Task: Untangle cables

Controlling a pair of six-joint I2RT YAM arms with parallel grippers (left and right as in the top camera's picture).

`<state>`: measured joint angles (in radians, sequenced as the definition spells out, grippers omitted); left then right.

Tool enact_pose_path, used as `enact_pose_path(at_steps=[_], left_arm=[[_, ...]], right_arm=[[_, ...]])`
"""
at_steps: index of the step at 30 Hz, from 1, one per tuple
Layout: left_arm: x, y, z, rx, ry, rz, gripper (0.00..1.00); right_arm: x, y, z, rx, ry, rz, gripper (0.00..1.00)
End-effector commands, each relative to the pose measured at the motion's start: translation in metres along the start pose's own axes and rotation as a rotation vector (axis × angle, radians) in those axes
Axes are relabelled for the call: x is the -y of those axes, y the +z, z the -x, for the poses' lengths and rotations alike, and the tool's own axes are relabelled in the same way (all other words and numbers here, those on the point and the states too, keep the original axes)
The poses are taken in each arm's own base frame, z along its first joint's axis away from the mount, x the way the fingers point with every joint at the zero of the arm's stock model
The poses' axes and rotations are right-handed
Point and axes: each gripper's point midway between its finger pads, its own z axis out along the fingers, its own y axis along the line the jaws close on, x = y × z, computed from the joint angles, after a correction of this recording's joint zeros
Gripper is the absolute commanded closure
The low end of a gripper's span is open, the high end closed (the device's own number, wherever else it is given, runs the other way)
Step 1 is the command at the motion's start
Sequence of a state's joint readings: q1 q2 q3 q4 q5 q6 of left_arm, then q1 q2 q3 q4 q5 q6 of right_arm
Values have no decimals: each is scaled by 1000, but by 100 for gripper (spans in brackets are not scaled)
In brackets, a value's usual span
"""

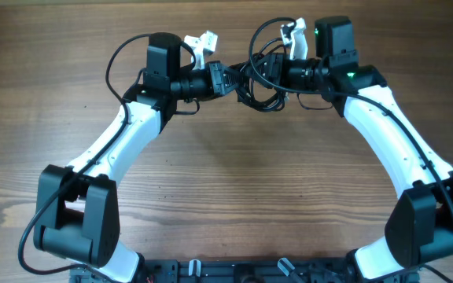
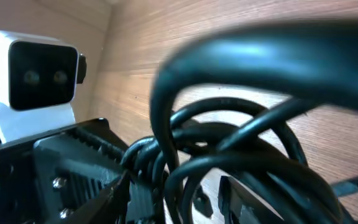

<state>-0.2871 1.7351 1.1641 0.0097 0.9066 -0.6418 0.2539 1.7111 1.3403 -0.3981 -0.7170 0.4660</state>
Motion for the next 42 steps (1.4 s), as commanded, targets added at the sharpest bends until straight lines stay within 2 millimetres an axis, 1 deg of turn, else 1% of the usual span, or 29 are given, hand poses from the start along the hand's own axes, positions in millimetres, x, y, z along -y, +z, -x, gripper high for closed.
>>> enact_pose_path(at_steps=[1,3,7,8,10,15,18,19,21,22,23,24,27,29,30,31,33,34,35,36,37,40,42], left_arm=[[32,-6,-12,-77,44,-136,96],[38,-10,-12,-96,40,-177,96],[57,-25,-10,-136,62,-293,96],[58,-26,-10,-138,59,-299,96],[64,-29,-11,-153,78,-329,96],[65,-29,-12,-158,65,-330,96],[65,-29,-12,-158,65,-330,96],[65,-29,-12,-158,65,-330,96],[65,-29,-12,-158,65,-330,96],[65,-29,-12,-158,65,-330,96],[65,-29,-12,-157,65,-330,96],[64,-29,-11,-155,65,-328,96],[62,-28,-8,-135,64,-311,96],[56,-25,-1,-94,59,-275,96],[52,-24,4,-69,53,-253,96],[47,-24,9,-40,47,-224,96],[20,-23,23,47,-22,-102,96],[8,-23,27,77,-48,-45,96],[-11,-24,29,112,-70,43,96],[-29,-26,30,140,-90,128,96],[-55,-31,28,174,-138,261,96],[-88,-42,20,202,-211,431,96],[-103,-49,14,205,-246,514,96]], right_arm=[[11,8,-1,-6,-62,-24,51],[13,8,0,-1,-86,-34,53],[12,8,3,11,-106,-33,70],[12,8,3,13,-109,-32,73],[10,8,6,25,-109,-26,75],[-7,10,8,28,-142,49,72],[-16,15,5,23,-109,67,71],[-18,18,5,25,-98,62,71],[-15,23,5,40,-45,12,72],[-15,25,4,44,-41,-1,76],[-18,27,2,41,-42,2,85],[-18,27,2,40,-43,2,96],[-20,22,3,39,-43,13,96],[-24,6,9,63,-66,14,96],[-26,-1,11,73,-74,12,96],[-32,-18,15,99,-98,8,96],[-46,-51,19,138,-155,17,96],[-53,-63,19,150,-184,33,96],[-67,-78,18,161,-239,78,96],[-80,-92,16,165,-281,133,96],[-98,-110,12,168,-337,214,96],[-124,-136,1,148,-404,361,96],[-144,-151,-12,110,-482,500,96]])
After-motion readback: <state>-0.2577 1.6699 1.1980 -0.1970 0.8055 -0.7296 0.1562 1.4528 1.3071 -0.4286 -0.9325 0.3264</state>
